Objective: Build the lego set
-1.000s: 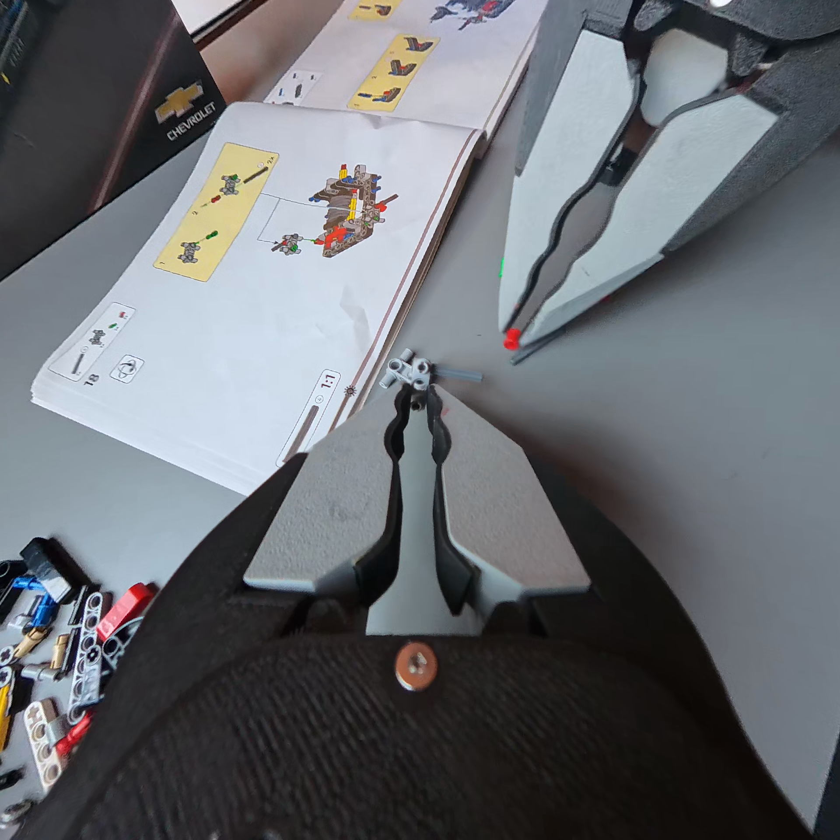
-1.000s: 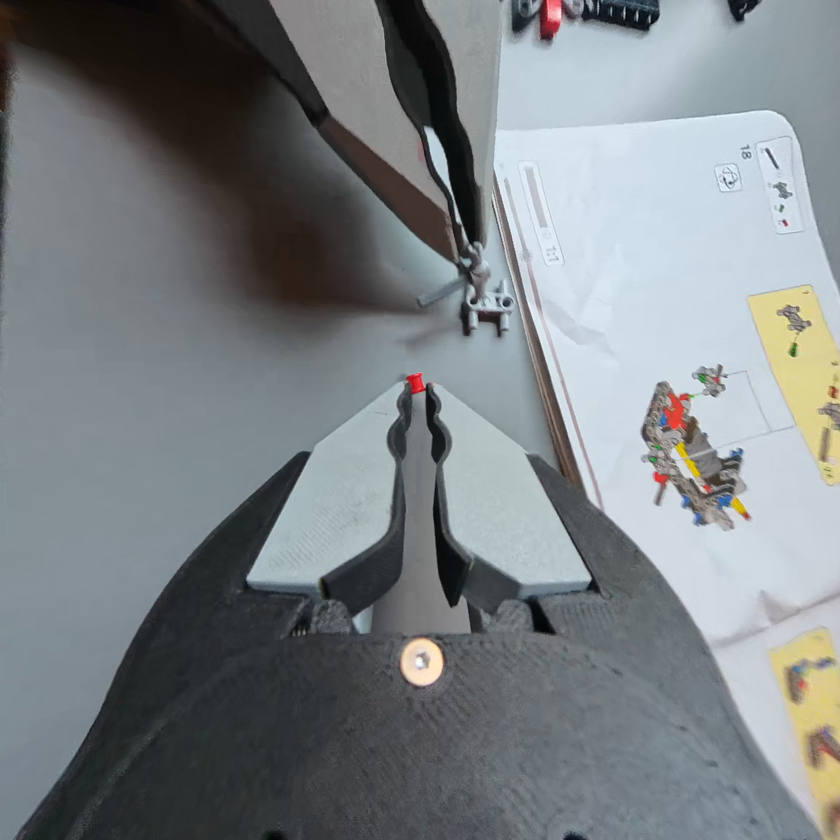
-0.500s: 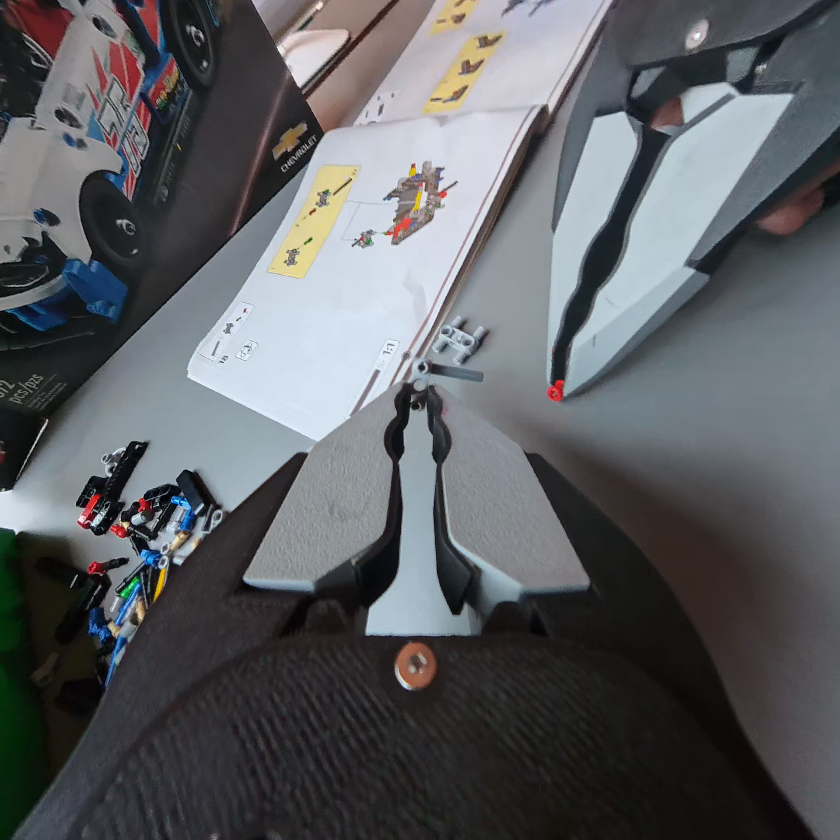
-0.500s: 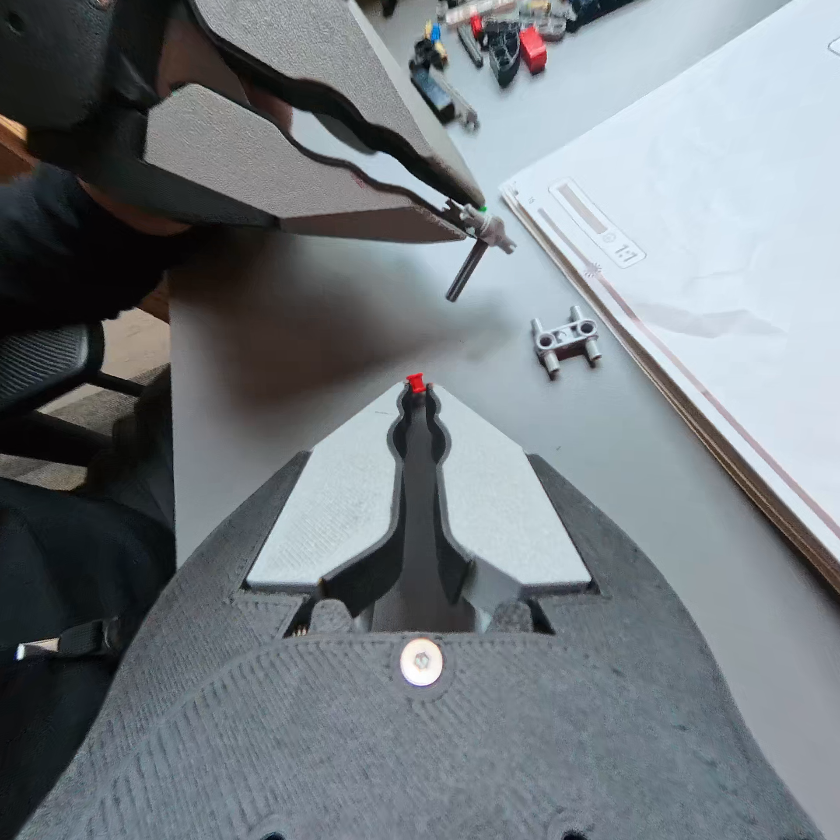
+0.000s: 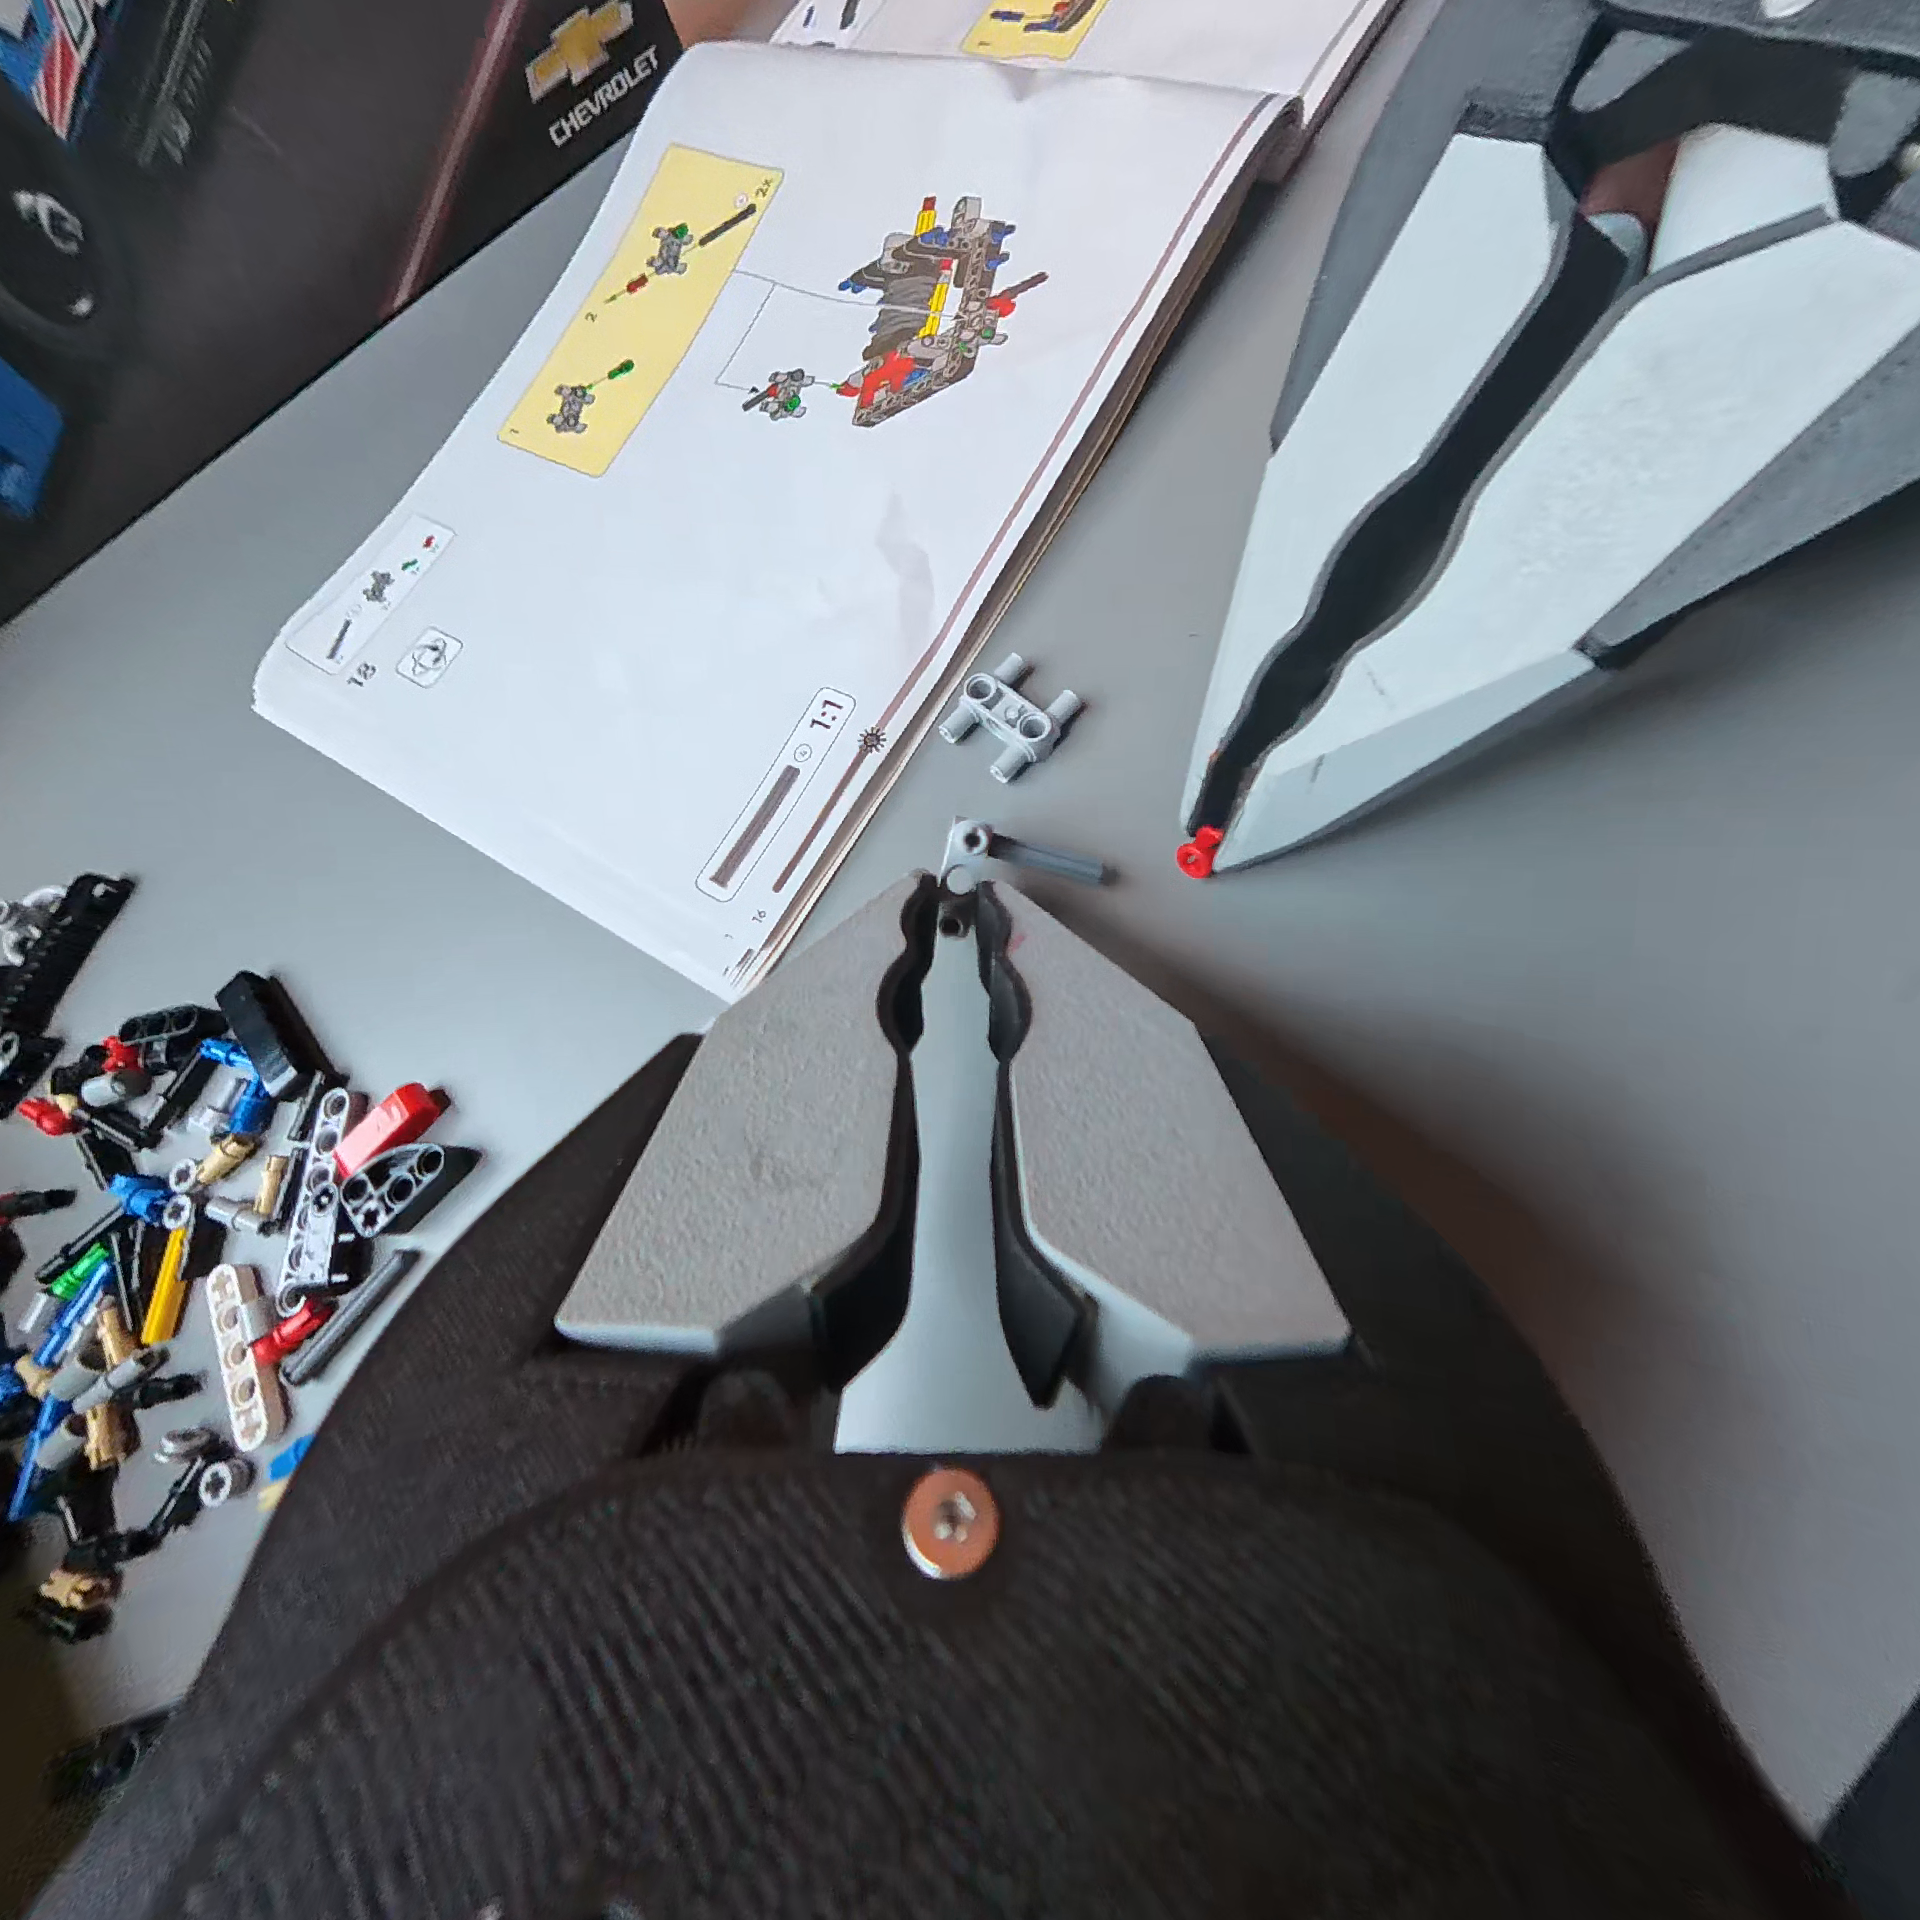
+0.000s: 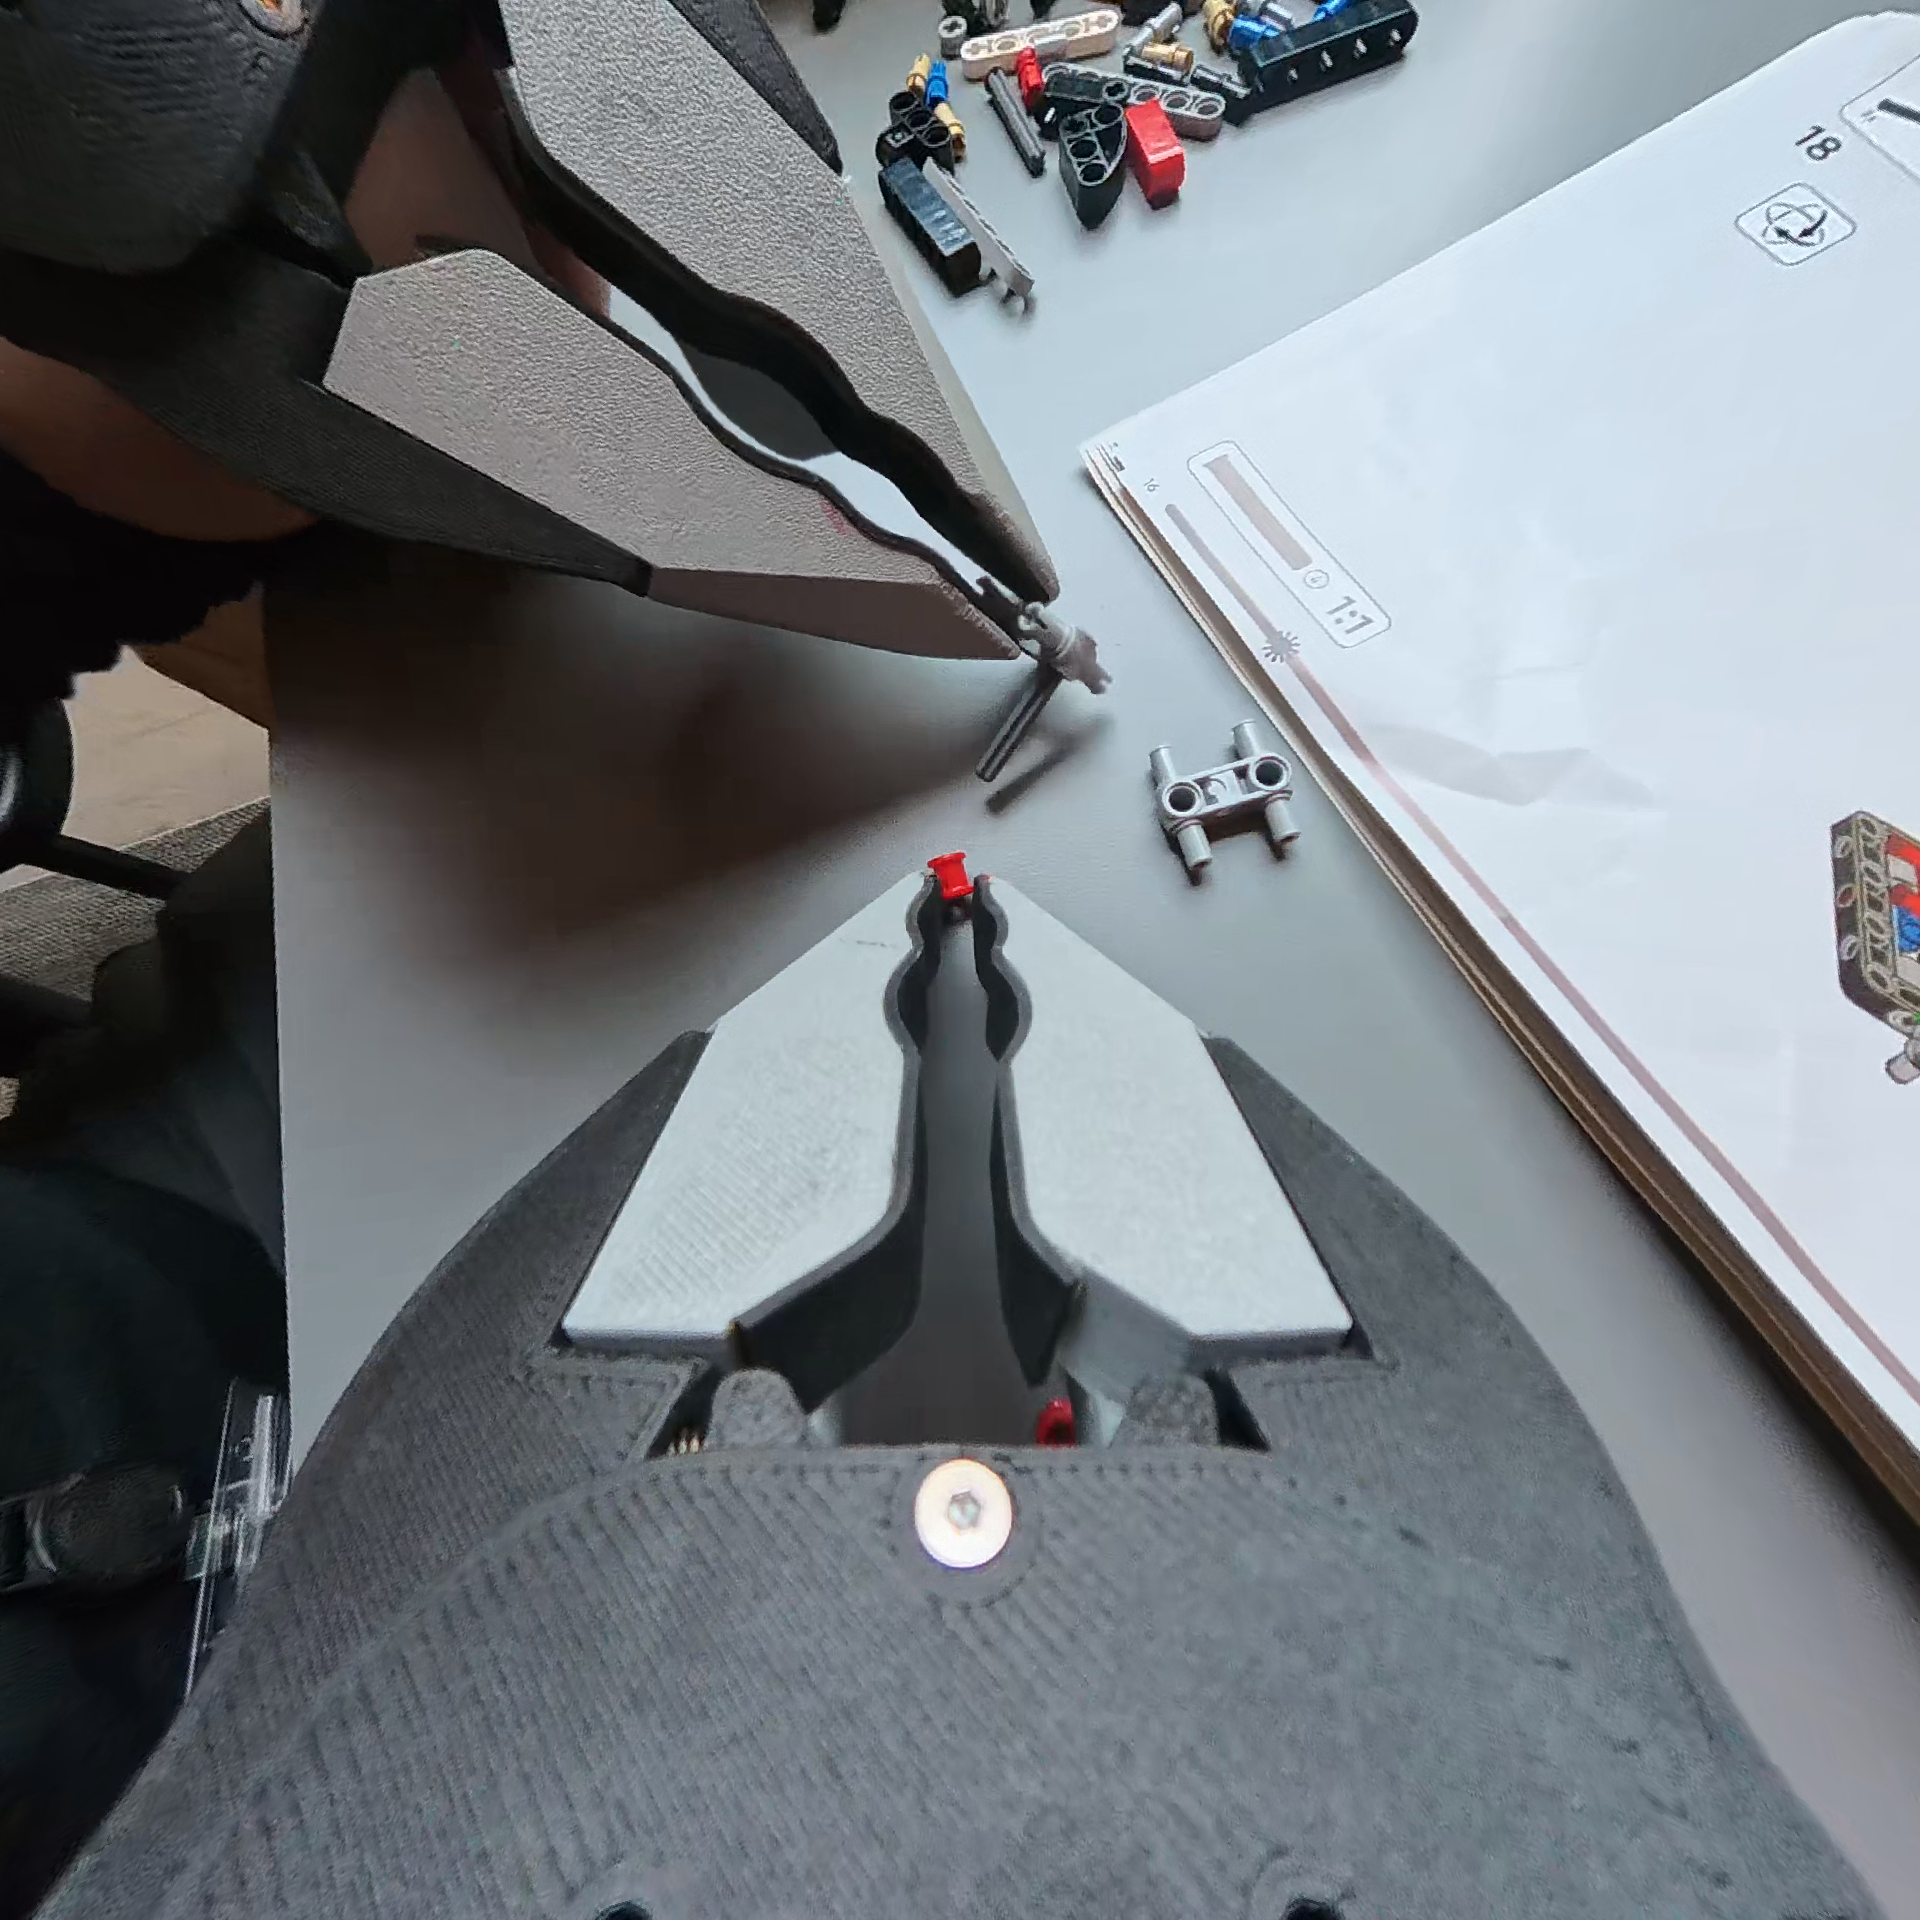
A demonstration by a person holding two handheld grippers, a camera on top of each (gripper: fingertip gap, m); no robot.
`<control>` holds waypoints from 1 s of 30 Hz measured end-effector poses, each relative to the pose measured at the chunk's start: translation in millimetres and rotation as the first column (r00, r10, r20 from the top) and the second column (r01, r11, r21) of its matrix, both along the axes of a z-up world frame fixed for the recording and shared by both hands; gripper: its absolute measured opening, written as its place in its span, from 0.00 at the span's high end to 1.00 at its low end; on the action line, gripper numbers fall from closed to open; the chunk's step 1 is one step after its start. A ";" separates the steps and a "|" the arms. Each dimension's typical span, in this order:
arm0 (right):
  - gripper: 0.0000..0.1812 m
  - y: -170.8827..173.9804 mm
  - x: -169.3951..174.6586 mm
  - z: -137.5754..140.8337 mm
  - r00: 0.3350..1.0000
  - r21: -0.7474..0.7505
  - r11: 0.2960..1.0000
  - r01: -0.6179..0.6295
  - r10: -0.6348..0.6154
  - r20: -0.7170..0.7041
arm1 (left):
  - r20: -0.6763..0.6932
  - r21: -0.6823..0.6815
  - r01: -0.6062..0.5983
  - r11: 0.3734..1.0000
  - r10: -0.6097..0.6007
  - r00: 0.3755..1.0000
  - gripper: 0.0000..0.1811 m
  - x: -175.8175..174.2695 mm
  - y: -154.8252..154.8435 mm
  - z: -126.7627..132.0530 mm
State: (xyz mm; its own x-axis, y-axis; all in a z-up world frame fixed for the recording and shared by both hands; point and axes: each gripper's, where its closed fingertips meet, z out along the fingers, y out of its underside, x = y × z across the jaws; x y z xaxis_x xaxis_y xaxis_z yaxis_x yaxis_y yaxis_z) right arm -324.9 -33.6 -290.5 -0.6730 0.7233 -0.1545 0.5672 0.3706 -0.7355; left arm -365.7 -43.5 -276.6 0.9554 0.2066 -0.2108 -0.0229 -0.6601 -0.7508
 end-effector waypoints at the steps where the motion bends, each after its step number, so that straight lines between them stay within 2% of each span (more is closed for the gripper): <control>1: 0.98 0.5 -0.4 0.0 1.000 0.003 1.000 0.004 -0.004 -0.003 | 0.018 -0.011 -0.011 1.000 0.011 1.000 0.97 0.6 -1.0 -0.1; 5: 0.98 -0.8 -1.5 6.5 0.999 -0.018 1.000 0.007 -0.008 -0.041 | 0.086 -0.018 -0.035 0.999 0.037 0.996 0.98 9.2 -2.5 3.9; 7: 0.98 -5.6 0.9 14.5 0.999 -0.088 0.996 -0.003 -0.001 -0.045 | 0.103 -0.008 -0.051 0.999 0.051 0.993 0.98 13.2 -0.9 9.1; 10: 0.98 -6.2 4.7 24.8 1.000 -0.203 0.979 0.006 -0.011 -0.025 | 0.049 0.022 -0.096 0.995 0.095 0.994 0.98 10.6 -0.9 18.7; 13: 0.98 -4.0 7.1 31.4 1.000 -0.283 0.959 0.016 -0.019 -0.007 | 0.059 0.021 -0.124 0.992 0.123 0.991 0.98 14.1 -3.5 16.2; 17: 0.98 -11.7 13.2 44.9 0.998 -0.444 0.896 -0.020 0.044 0.044 | 0.120 0.042 -0.172 0.984 0.166 0.979 0.98 22.7 -5.9 10.3; 20: 0.98 -15.2 18.6 62.6 0.995 -0.538 0.839 -0.079 0.100 0.008 | 0.145 0.038 -0.173 0.984 0.166 0.976 0.98 27.4 -9.4 4.8; 24: 0.98 -9.2 15.7 63.9 0.996 -0.490 0.867 -0.093 0.079 -0.048 | 0.294 0.032 -0.170 0.985 0.153 0.943 0.97 32.6 -10.4 -5.8; 25: 0.98 -9.4 16.3 66.8 0.994 -0.489 0.866 -0.106 0.081 -0.072 | 0.321 0.034 -0.161 0.986 0.142 0.936 0.92 34.0 -9.5 -8.2; 26: 0.98 -9.5 16.7 68.9 0.992 -0.481 0.869 -0.119 0.084 -0.095 | 0.336 0.033 -0.158 0.987 0.137 0.932 0.88 34.5 -9.4 -10.4; 30: 0.98 -7.5 14.9 60.4 0.990 -0.399 0.909 -0.118 0.077 -0.118 | 0.301 0.045 -0.155 0.987 0.134 0.944 0.85 32.5 -13.1 -6.2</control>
State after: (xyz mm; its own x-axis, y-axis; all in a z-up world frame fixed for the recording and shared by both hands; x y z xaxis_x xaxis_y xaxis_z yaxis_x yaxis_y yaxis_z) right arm -310.0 -41.0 -230.0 -0.7638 0.5423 -0.3501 0.4616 0.0799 -0.8835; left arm -333.2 -56.7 -282.8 0.9315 0.3509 0.0955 0.2986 -0.5880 -0.7517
